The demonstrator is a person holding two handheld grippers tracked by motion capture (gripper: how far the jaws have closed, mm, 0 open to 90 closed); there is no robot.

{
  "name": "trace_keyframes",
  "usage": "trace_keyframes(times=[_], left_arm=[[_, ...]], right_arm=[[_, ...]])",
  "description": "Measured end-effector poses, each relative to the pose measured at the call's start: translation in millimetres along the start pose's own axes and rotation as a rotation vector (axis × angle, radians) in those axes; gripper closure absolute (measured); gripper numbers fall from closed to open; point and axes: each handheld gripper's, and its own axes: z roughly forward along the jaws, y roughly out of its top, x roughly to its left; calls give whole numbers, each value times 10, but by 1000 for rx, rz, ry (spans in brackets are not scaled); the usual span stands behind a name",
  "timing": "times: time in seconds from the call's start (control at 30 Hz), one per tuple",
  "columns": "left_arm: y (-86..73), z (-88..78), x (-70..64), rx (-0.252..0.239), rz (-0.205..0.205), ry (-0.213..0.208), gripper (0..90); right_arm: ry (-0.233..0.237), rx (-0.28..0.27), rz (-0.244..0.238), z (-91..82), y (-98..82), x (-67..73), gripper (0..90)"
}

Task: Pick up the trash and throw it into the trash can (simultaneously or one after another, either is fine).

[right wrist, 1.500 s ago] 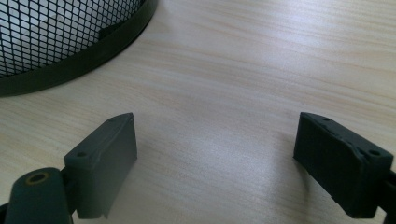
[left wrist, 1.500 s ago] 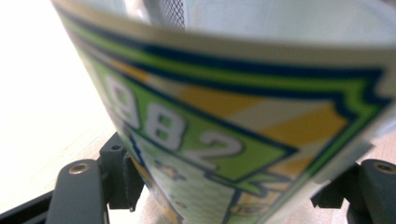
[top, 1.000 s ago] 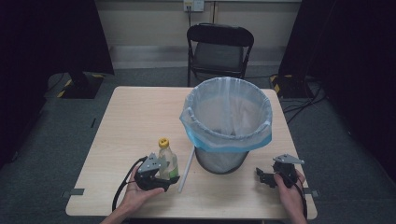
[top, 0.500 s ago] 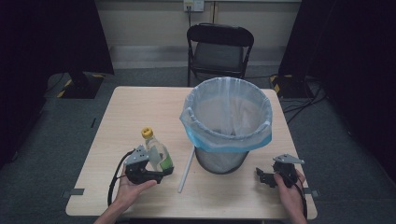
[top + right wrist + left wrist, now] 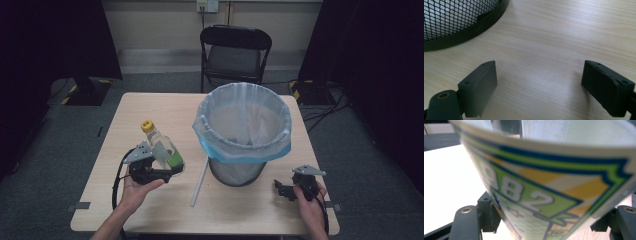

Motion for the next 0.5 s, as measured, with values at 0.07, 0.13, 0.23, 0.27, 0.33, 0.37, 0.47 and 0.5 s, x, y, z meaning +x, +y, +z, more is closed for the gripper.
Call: trace_keyframes(times=[0.07,0.13,0.23,0.27,0.33,0.37,0.47,0.5], left_arm=[[22,0,0,-2,0,8,279],[31,-1,3,-1,-6,5,279],[89,-8,2,-29,-12,0,279],[89,-8,2,-29,-12,0,279],[159,-32,6,-41,-5,4,279],[184,-43,8,-51,-3,5,279],[239,-70,9,-67,-13,3,279],[270,-87,17,-67,-4,2,279]], right_arm=[[0,0,0,0,0,0,120],[0,0,0,0,0,0,120],[0,0,1,0,0,0,120],[0,0,1,0,0,0,120],[0,0,0,0,0,0,120],[0,0,0,0,0,0,120],[0,0,0,0,0,0,120],[0,0,0,0,0,0,120]])
